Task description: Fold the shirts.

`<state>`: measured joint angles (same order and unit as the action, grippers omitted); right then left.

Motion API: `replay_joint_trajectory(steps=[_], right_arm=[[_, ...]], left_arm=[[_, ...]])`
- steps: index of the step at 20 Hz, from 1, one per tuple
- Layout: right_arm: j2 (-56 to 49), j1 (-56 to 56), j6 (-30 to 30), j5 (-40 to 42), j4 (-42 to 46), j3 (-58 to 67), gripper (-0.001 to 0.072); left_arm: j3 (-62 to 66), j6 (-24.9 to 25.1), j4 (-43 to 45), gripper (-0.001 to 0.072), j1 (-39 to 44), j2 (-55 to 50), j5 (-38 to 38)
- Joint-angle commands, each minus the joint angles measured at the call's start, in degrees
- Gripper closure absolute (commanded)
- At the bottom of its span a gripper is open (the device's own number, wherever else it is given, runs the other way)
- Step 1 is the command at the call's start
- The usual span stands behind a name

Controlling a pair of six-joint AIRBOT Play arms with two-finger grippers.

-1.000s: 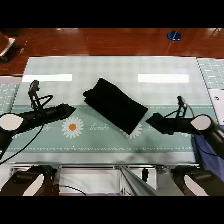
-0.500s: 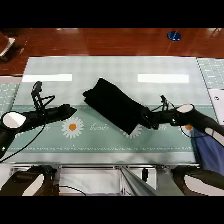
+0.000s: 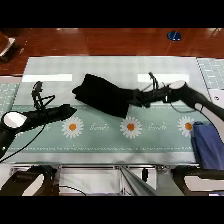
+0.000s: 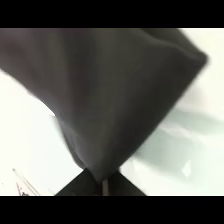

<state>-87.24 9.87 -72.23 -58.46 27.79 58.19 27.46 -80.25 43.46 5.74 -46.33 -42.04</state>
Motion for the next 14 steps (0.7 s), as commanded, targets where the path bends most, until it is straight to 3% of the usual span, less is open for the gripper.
replay_joint_trajectory(steps=[1, 7, 14], right_arm=[[0.59, -0.52, -1.49, -6.32, 2.51, 13.09, 0.0689], [3.74, -7.04, -9.66, -13.62, 11.21, 32.13, 0.0690], [12.79, -24.24, -16.92, -20.87, 16.26, 38.16, 0.0689]], left_arm=[[0.00, 0.00, 0.02, 0.0684, 0.00, -0.04, 0.02], [0.00, 0.02, 0.04, 0.0684, 0.00, -0.04, 0.02], [0.00, 0.00, 0.02, 0.0684, 0.00, -0.04, -1.53]])
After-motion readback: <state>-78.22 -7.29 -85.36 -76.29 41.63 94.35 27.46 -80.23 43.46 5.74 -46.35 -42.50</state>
